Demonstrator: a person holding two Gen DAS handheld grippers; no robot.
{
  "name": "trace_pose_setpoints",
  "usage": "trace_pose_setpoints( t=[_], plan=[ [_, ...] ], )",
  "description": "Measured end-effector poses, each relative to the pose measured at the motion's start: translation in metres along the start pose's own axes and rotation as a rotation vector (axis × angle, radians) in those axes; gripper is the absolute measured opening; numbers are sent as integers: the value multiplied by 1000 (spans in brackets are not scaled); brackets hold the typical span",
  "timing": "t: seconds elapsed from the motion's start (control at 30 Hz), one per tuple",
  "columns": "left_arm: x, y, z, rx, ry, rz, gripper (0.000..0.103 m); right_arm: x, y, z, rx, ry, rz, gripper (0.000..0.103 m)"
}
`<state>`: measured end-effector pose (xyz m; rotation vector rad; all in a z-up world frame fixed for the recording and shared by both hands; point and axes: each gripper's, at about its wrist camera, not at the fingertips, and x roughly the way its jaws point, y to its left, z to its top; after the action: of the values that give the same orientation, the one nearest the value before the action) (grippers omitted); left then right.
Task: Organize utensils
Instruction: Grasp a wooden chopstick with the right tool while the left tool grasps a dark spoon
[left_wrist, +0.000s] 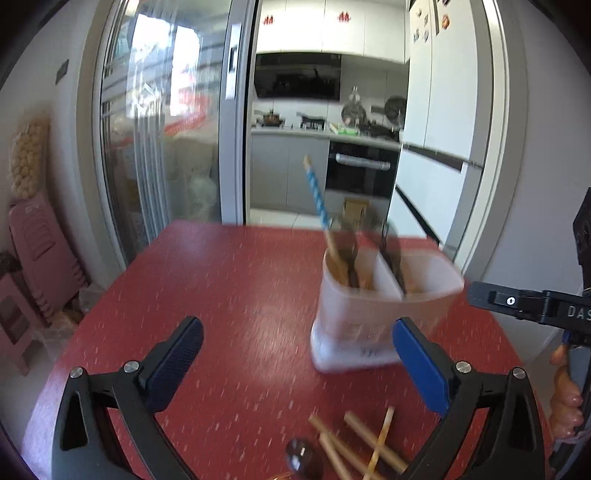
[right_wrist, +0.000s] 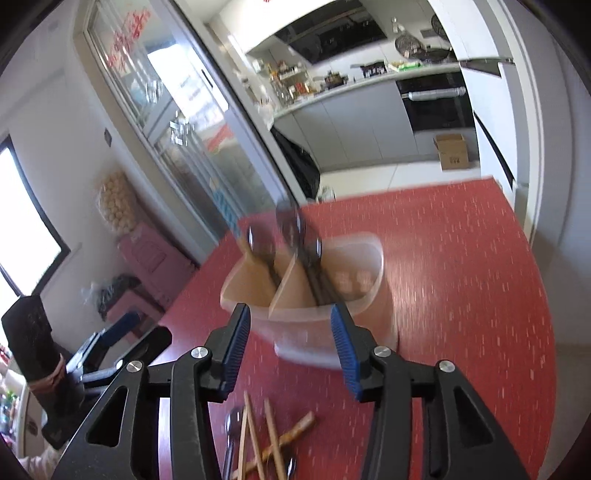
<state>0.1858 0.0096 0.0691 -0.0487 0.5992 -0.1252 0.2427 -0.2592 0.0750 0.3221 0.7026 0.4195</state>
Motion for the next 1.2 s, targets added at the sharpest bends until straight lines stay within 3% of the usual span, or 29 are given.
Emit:
trace_pose_setpoints(
  t=[0.1, 0.3, 0.4, 0.7, 1.2],
  plan=[
    [4, 13, -28, -26, 110, 24, 103, 4, 0, -29, 11, 94, -32, 50],
    [21, 24, -84, -79, 336, 2, 103, 22, -5, -81, 27, 274, -68, 50],
    [27, 25, -104, -97, 402, 2, 103, 31, -3, -97, 13, 342, -77, 50],
    [27, 19, -121, -120, 461, 13, 103, 43, 18, -124, -81, 440, -86, 48],
    [36, 14, -125, -100, 513, 24, 103, 73, 30, -142, -135, 551, -124, 25]
  ],
)
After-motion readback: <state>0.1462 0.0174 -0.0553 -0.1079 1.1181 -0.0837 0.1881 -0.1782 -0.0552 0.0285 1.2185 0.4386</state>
